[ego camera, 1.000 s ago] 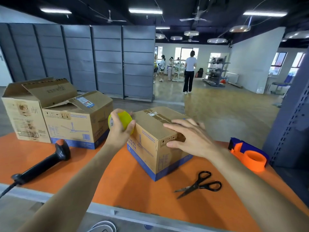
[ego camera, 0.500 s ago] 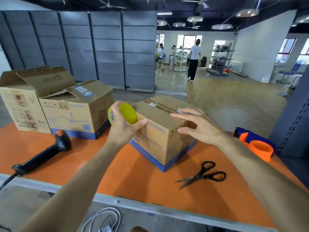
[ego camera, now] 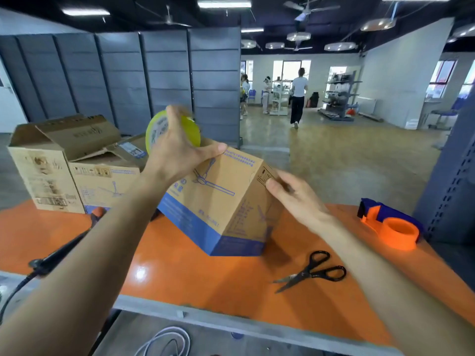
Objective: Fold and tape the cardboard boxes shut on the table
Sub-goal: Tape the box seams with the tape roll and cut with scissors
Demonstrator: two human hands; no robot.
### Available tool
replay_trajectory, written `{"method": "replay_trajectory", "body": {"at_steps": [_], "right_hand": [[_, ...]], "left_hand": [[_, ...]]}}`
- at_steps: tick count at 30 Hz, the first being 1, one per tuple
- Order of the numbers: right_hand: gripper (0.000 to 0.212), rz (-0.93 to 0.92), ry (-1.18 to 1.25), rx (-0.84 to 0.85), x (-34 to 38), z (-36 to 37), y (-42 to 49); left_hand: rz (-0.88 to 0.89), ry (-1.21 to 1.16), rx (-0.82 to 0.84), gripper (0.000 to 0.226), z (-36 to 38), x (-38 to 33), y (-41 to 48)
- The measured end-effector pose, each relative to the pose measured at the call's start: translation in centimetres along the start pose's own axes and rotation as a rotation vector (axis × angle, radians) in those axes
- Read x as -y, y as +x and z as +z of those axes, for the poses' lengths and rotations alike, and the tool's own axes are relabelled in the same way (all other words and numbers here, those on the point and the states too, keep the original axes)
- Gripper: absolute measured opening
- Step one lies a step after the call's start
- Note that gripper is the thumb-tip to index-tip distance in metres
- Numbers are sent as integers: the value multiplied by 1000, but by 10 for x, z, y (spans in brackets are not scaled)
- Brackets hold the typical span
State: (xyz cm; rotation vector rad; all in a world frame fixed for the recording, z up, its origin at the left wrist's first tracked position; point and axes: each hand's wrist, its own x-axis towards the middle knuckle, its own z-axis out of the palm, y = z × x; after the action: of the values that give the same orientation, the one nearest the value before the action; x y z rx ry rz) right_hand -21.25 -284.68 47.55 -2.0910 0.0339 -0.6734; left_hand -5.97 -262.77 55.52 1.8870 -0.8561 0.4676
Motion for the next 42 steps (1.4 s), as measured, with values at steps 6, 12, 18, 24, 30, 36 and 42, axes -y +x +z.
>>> {"method": "replay_trajectory", "body": {"at_steps": [6, 12, 18, 24, 30, 36, 42], "right_hand": [[48, 304, 417, -112, -17, 47, -31], [68, 586, 371, -85, -28, 40, -44], [60, 463, 170, -164, -37, 36, -38], [54, 422, 113, -173, -35, 36, -39], [51, 429, 144, -176, -29, 42, -43], [64, 461, 136, -141, -26, 43, -46], [60, 462, 99, -132, -23, 41, -43]], "left_hand": [[-33, 457, 334, 85, 7, -44, 38], [85, 462, 431, 73, 58, -45, 20], [130, 371, 436, 65, 55, -51, 7], [145, 336, 592, 88, 44, -62, -17], [127, 270, 492, 85, 50, -61, -26], [206, 189, 206, 47, 44, -57, -17], [136, 465, 54, 27, 13, -19, 24]]}}
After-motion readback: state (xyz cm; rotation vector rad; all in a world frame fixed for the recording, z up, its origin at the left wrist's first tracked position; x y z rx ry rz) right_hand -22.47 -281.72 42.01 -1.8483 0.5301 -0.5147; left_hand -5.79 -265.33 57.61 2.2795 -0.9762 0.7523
